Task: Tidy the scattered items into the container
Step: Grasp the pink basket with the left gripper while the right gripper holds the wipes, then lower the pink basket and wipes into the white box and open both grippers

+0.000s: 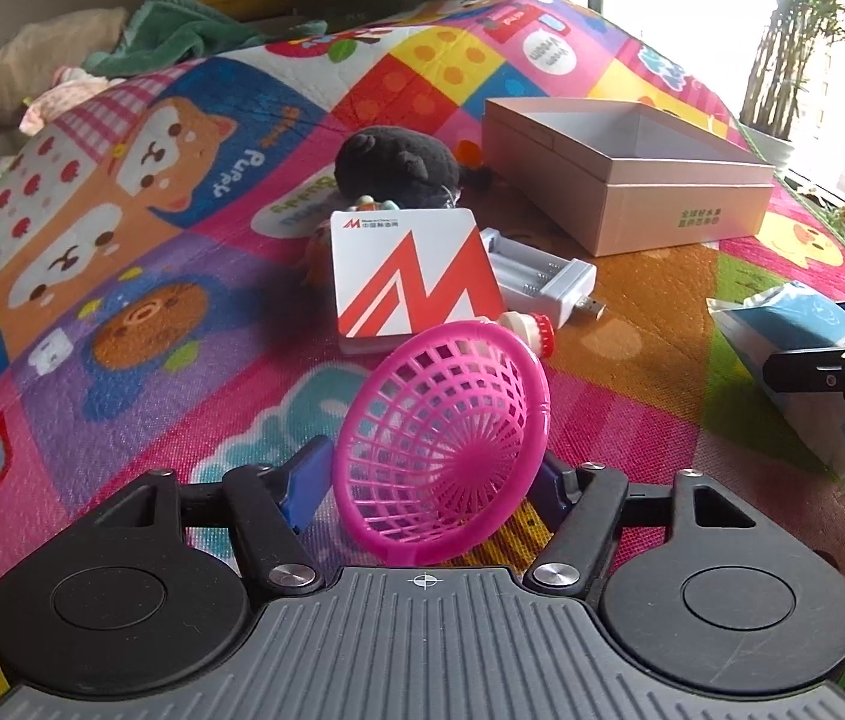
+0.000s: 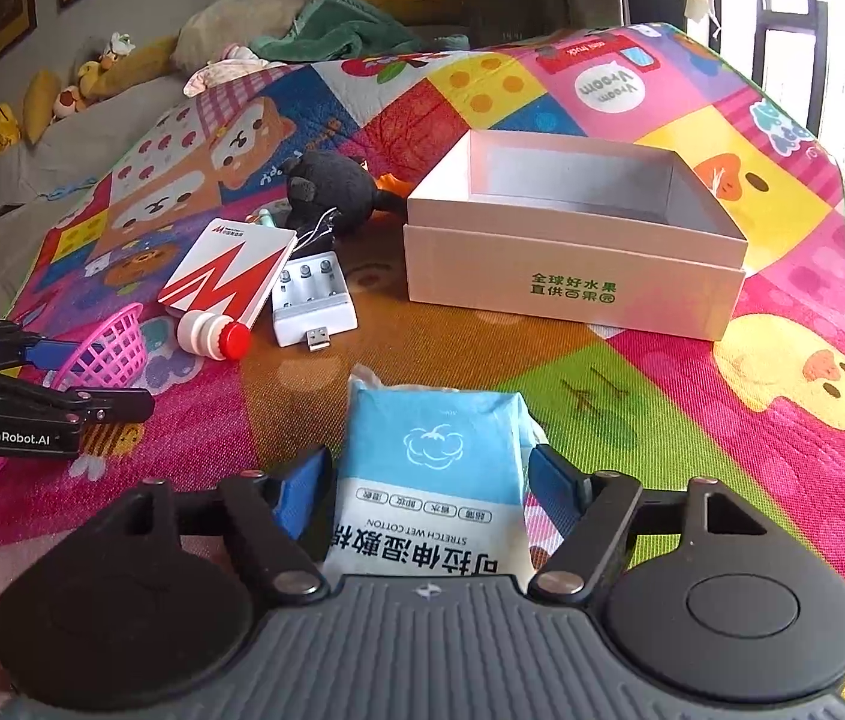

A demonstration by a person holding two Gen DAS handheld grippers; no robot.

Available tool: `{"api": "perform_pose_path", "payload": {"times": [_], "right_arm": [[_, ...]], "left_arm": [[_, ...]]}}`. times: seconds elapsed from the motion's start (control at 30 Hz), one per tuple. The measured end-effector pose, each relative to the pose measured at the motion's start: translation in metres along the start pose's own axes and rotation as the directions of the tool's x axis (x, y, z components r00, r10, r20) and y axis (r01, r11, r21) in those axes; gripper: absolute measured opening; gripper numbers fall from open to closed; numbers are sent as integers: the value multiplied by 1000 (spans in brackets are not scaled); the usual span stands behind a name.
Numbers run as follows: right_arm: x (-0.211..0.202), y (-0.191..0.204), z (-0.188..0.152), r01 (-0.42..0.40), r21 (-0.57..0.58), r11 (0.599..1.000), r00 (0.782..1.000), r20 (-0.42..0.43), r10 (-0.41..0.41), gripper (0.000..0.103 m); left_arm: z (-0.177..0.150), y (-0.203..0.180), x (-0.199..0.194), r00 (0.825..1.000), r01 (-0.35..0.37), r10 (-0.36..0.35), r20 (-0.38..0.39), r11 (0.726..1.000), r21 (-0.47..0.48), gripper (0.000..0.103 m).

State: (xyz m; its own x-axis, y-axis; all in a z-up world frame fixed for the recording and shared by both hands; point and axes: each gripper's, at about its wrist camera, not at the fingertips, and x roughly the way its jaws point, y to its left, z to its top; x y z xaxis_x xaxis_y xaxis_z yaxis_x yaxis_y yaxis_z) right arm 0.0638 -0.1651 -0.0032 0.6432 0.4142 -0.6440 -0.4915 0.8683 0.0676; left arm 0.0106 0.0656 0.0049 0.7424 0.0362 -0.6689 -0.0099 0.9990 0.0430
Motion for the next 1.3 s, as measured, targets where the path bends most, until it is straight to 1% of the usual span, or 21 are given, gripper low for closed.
{"api": "perform_pose_path", "payload": {"times": [0.07,0.1,0.2,0.27,0.43,0.53,0.6,0.63,0.73,0.77,0.8,0.83,0.93,1.0,1.13,1.3], "right_arm": [[4,-1,2,-1,8,1000,1000,-4,1,78],[7,-1,3,-3,19,1000,1000,-11,3,78],[14,-2,1,-16,45,999,999,-35,17,78],[15,-1,-2,-13,45,999,999,-31,14,78],[14,-1,-4,-15,56,998,1000,-19,16,78],[12,0,-6,0,55,998,1000,-9,1,78],[10,1,-8,7,56,998,1000,-3,-7,78],[9,1,-9,9,60,998,1000,-1,-9,76],[3,1,-13,11,77,997,1000,7,-11,62],[1,1,-14,12,81,997,1000,9,-12,58],[-1,2,-15,13,85,996,1000,12,-14,58],[-3,3,-16,15,87,996,1000,15,-16,57],[-12,5,-22,18,78,997,999,38,-22,56],[-18,5,-25,16,76,997,998,58,-21,56],[-28,-1,-28,17,83,996,996,83,-24,56],[-41,-17,-28,38,113,993,993,106,-51,56]], "left_arm": [[-1,1,-1,1000,-3,3,15,1000,-8,99],[-2,1,-1,1000,-4,5,17,1000,-18,99],[-4,5,3,999,25,-27,-24,996,-89,103],[-5,4,3,1000,17,-19,-16,995,-102,103],[-8,-6,6,1000,0,-1,-18,999,-35,103],[-5,-6,6,1000,15,-16,-24,999,-45,103],[-4,-5,5,999,47,-48,-11,998,-44,103],[-4,-6,4,998,57,-57,-5,998,-32,103],[-4,-14,-1,998,66,-66,16,997,36,102],[-4,-16,-2,997,71,-73,21,996,52,98],[-4,-17,-2,997,78,-79,21,995,59,86],[-3,-18,-2,996,81,-82,18,995,60,87],[-1,-19,0,997,81,-82,5,995,59,86],[2,-22,-1,997,81,-80,-7,994,79,86],[8,-38,-11,991,132,-132,-10,981,141,86],[25,-64,-18,977,212,-214,-12,954,211,86]]}}
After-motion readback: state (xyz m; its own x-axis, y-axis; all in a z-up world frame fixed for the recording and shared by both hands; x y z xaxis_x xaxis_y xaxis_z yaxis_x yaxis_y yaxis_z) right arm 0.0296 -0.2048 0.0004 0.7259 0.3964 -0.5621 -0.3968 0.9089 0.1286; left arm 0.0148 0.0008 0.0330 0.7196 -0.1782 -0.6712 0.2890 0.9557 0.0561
